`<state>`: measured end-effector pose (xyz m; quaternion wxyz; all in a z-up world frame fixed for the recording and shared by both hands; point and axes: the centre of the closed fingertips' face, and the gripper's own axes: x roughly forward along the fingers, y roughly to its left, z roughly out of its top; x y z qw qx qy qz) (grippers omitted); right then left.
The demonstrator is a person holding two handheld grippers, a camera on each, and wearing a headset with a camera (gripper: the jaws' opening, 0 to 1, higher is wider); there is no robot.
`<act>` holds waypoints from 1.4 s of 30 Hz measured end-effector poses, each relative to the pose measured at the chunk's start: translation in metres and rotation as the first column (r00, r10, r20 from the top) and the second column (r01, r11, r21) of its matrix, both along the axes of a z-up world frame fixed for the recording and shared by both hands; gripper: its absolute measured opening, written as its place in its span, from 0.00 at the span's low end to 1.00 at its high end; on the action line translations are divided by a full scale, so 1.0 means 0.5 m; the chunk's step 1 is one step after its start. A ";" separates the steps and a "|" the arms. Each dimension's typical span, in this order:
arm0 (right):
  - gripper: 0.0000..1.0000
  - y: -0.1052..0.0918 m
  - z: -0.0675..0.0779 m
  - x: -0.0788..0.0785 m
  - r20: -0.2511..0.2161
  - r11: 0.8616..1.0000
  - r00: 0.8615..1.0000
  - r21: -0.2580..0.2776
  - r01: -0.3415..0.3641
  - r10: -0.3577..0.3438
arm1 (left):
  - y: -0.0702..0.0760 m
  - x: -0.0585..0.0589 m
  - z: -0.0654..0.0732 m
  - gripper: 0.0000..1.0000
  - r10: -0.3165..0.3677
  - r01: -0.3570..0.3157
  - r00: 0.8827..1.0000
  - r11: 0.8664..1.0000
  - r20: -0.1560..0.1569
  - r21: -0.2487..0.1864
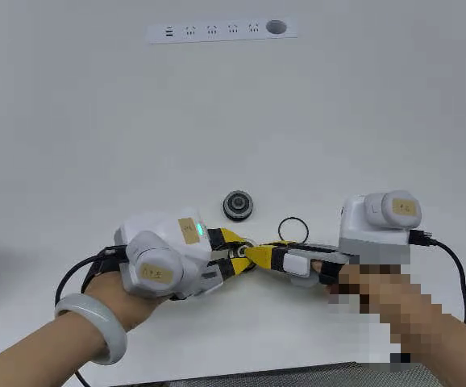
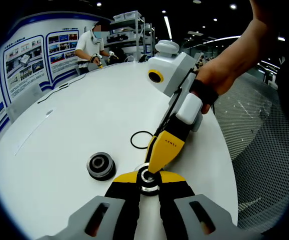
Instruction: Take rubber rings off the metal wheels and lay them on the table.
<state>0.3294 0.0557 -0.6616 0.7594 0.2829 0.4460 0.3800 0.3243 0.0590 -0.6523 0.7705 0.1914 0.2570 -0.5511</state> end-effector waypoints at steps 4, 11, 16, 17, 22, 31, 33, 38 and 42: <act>0.23 -0.002 -0.001 -0.006 -0.019 1.000 1.000 0.005 -0.012 0.012 | 0.000 0.000 0.000 0.13 -0.002 0.002 1.000 1.000 0.001 0.000; 0.22 -0.001 0.013 -0.017 -0.039 0.999 0.999 0.030 -0.027 0.028 | -0.001 -0.001 -0.001 0.13 -0.001 0.001 1.000 1.000 -0.001 -0.001; 0.20 -0.006 0.014 -0.016 -0.039 0.999 0.999 0.029 -0.026 0.028 | -0.001 -0.001 -0.002 0.13 0.000 0.000 1.000 1.000 -0.002 -0.002; 0.19 -0.007 0.014 -0.015 -0.037 0.999 0.999 0.029 -0.025 0.026 | -0.001 -0.001 -0.002 0.13 0.001 -0.001 1.000 1.000 -0.002 -0.002; 0.13 -0.010 0.012 -0.011 -0.028 1.000 0.999 0.013 -0.024 0.025 | 0.000 -0.001 -0.002 0.13 0.002 -0.002 1.000 1.000 -0.003 -0.001; 0.03 -0.017 0.002 -0.007 0.000 0.999 0.999 -0.033 -0.035 0.035 | 0.000 -0.001 -0.002 0.13 0.002 -0.002 1.000 1.000 -0.002 -0.001; 0.03 -0.018 0.003 -0.006 0.008 0.999 0.999 -0.037 -0.039 0.040 | 0.000 -0.001 -0.002 0.13 0.003 -0.003 1.000 1.000 -0.003 -0.002; 0.02 -0.017 0.005 -0.005 0.010 0.998 0.999 -0.041 -0.041 0.041 | -0.001 -0.001 -0.002 0.13 0.002 -0.002 1.000 1.000 -0.003 -0.002; 0.02 -0.014 0.008 -0.006 0.009 0.999 0.999 -0.035 -0.036 0.037 | 0.000 -0.001 -0.001 0.13 0.001 -0.001 1.000 1.000 -0.004 -0.004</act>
